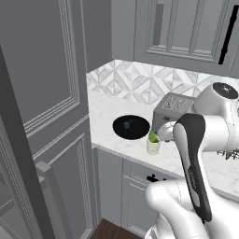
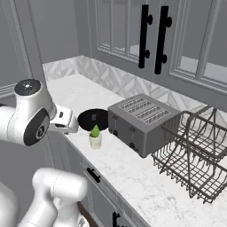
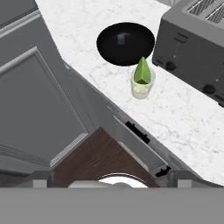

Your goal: Grab a lemon wedge from the fridge and one ice cube from the ice bowl, and put them in the glass of lemonade.

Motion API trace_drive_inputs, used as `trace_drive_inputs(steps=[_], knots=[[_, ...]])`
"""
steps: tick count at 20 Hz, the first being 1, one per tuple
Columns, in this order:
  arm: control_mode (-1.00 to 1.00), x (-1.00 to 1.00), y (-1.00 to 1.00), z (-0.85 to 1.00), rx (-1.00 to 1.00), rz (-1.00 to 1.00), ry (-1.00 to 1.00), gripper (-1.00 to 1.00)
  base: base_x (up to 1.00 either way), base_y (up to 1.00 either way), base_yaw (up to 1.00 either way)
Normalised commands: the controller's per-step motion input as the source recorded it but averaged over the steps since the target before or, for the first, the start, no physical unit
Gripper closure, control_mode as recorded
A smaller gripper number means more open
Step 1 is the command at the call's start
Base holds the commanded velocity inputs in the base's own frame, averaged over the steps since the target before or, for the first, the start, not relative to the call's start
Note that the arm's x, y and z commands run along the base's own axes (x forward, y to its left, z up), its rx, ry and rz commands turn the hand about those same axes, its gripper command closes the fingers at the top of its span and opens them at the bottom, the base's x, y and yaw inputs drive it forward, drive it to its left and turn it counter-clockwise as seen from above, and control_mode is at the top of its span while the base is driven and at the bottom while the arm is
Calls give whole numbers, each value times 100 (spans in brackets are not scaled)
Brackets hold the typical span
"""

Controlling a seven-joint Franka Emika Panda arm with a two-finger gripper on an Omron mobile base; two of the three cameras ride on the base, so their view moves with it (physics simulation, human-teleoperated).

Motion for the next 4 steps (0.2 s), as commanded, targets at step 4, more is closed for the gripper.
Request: trace_drive_inputs(steps=[4], knots=[[-100,-88,-13,14,2,0,0,-100,0,0,0]])
